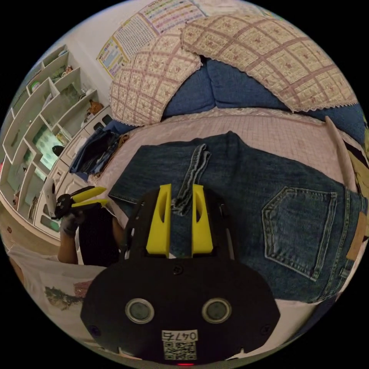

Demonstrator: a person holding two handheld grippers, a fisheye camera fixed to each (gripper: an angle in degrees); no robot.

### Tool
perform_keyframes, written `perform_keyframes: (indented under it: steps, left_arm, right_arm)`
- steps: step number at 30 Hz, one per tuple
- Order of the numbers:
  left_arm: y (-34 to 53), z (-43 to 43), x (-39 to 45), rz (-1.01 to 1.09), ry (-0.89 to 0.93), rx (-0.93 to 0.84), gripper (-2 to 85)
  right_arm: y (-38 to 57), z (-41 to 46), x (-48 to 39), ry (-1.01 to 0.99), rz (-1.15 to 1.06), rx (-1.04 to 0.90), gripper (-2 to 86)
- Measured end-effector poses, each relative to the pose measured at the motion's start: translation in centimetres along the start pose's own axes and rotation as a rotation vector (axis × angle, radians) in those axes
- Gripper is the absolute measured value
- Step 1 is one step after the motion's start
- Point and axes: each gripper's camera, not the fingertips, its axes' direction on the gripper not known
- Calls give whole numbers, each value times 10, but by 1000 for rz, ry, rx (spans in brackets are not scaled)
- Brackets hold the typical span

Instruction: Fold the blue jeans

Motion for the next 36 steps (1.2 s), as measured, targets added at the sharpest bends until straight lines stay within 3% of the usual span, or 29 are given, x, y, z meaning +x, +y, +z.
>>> perform_keyframes:
  steps: [6,11,14,19,25,31,36]
  left_arm:
    - [-11,23,-7,21,-47,-27,100]
    - [-9,30,-16,9,-46,-34,79]
    - [-10,36,-18,9,-41,-57,73]
    - [2,39,-26,-27,1,-45,67]
    - [22,47,-29,-109,74,-10,60]
    - [40,53,-10,-133,104,-3,55]
    - [59,45,12,-189,161,20,92]
  right_arm:
    - [29,-19,9,-46,-46,-91,10]
    - [61,-74,-15,151,-219,29,-3]
    - [76,-60,11,123,-136,-122,4]
    - [93,-123,45,68,-3,40,62]
    - [99,-127,82,-23,51,-104,41]
    - [119,-166,89,72,16,-112,20]
    - [145,-232,123,-45,60,-18,55]
